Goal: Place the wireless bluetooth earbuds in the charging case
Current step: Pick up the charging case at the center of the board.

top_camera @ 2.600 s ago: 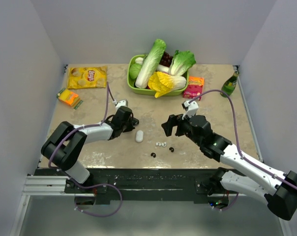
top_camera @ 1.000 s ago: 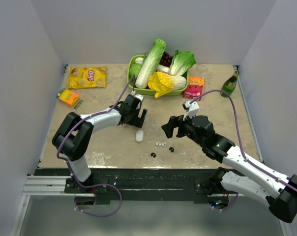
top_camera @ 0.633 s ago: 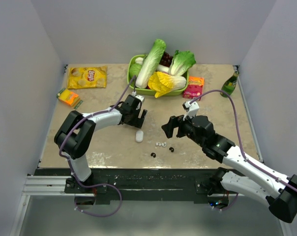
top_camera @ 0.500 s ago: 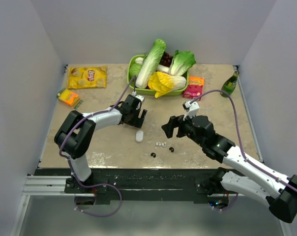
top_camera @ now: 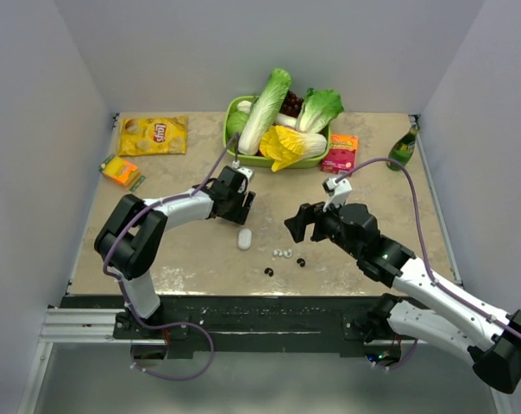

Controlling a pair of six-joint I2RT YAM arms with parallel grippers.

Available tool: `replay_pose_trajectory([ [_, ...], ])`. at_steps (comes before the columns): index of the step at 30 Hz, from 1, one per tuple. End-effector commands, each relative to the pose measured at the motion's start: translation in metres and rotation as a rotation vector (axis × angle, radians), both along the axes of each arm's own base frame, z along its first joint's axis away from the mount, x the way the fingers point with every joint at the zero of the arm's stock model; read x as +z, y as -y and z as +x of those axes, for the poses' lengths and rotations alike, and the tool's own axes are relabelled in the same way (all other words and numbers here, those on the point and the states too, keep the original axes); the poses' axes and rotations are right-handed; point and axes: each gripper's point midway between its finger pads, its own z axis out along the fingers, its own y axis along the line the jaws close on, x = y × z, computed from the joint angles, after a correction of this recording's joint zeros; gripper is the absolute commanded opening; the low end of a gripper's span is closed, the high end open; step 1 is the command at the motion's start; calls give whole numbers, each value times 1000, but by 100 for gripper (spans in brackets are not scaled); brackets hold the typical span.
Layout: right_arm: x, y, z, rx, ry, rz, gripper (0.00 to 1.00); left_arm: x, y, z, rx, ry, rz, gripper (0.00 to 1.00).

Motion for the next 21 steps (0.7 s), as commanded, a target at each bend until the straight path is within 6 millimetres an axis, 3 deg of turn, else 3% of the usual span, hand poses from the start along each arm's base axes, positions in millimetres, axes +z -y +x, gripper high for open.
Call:
replay_pose_trajectory([
  [1, 30, -3, 2, 7, 54, 49, 93, 44, -2, 15, 32, 130, -50, 7],
  [2, 36, -4, 2, 6, 61, 61, 93, 55, -3, 20, 45, 164, -58, 0],
  [7, 53, -6, 6, -2, 76, 81, 94, 141, 5, 34, 59, 414, -216, 0],
  [10, 65, -10, 7, -1, 79, 111, 94, 195, 18, 21, -11, 583, -405, 0],
  [11, 73, -12, 7, 4, 88, 129, 94, 205, 27, 10, -63, 604, -474, 0],
  [12, 78, -13, 7, 10, 95, 137, 94, 202, 27, -9, -109, 619, -517, 0],
  [13, 83, -19, 3, 57, 98, 144, 95, 224, 34, -14, -165, 722, -598, 0],
  [14, 92, -22, 1, 85, 112, 128, 96, 226, 44, -32, -262, 757, -632, 0],
  [15, 97, -24, 1, 100, 113, 122, 97, 199, 37, -49, -286, 767, -625, 0],
  [16, 100, -27, -2, 128, 110, 113, 98, 224, 35, -57, -306, 916, -696, 0],
  [17, 110, -28, -4, 142, 113, 102, 98, 224, 36, -70, -348, 959, -734, 0],
  [18, 110, -29, -2, 143, 103, 92, 98, 200, 29, -84, -360, 958, -739, 0],
  [19, 111, -32, -4, 161, 94, 95, 98, 220, 25, -91, -368, 1057, -786, 0],
  [21, 108, -39, -10, 200, 66, 111, 98, 209, 24, -99, -391, 1058, -782, 0],
])
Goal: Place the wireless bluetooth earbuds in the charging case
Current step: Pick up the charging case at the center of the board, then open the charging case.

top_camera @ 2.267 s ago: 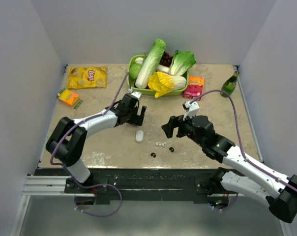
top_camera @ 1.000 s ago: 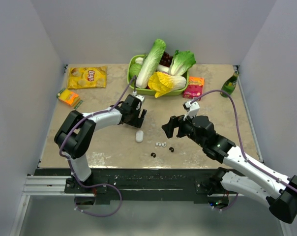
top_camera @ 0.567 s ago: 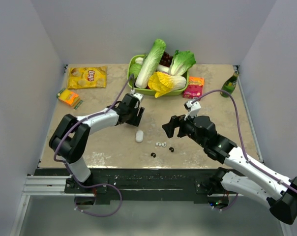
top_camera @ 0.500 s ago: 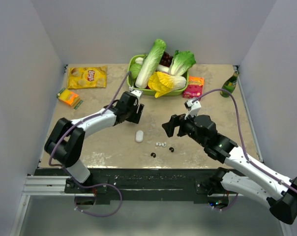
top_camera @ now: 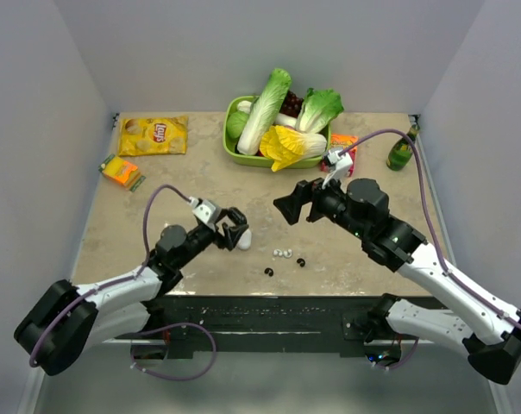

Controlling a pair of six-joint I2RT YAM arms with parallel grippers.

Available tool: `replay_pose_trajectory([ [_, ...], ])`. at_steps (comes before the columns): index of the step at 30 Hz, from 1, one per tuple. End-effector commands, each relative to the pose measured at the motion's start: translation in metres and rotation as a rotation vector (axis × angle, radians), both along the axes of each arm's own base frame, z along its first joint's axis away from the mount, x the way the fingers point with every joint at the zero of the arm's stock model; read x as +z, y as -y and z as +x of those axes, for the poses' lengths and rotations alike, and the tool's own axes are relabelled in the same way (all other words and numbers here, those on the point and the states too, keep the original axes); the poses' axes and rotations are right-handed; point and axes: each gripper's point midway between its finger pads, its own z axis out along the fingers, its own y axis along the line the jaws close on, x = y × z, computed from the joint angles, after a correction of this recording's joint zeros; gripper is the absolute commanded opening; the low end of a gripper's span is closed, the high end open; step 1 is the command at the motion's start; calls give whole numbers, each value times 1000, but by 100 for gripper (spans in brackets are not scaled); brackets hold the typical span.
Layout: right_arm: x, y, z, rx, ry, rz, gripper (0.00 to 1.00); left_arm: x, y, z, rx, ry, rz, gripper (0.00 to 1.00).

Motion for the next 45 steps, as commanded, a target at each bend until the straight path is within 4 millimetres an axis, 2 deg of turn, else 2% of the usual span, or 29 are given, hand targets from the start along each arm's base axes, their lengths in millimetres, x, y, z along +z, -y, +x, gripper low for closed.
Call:
replay_pose_trajectory([
  [1, 13, -15, -15, 121, -14, 15, 98, 56, 3, -26, -88, 316, -154, 0],
  [5, -15, -18, -11, 128, -86, -80, 98, 57, 12, -40, -142, 373, -143, 0],
  [8, -27, -24, -11, 139, -113, -120, 98, 56, 25, -48, -203, 392, -109, 0],
  [10, -33, -30, -13, 158, -126, -129, 98, 48, 29, -48, -210, 376, -76, 0],
  [16, -32, -48, -21, 208, -120, -101, 98, 37, 39, -51, -219, 370, -5, 0],
  [23, -50, -66, -25, 257, -156, -124, 98, 29, 46, -57, -230, 359, 21, 0],
  [34, -83, -67, -19, 228, -222, -183, 98, 36, 52, -67, -240, 389, 20, 0],
  [45, -96, -60, -15, 180, -240, -209, 98, 39, 46, -73, -228, 398, 7, 0],
])
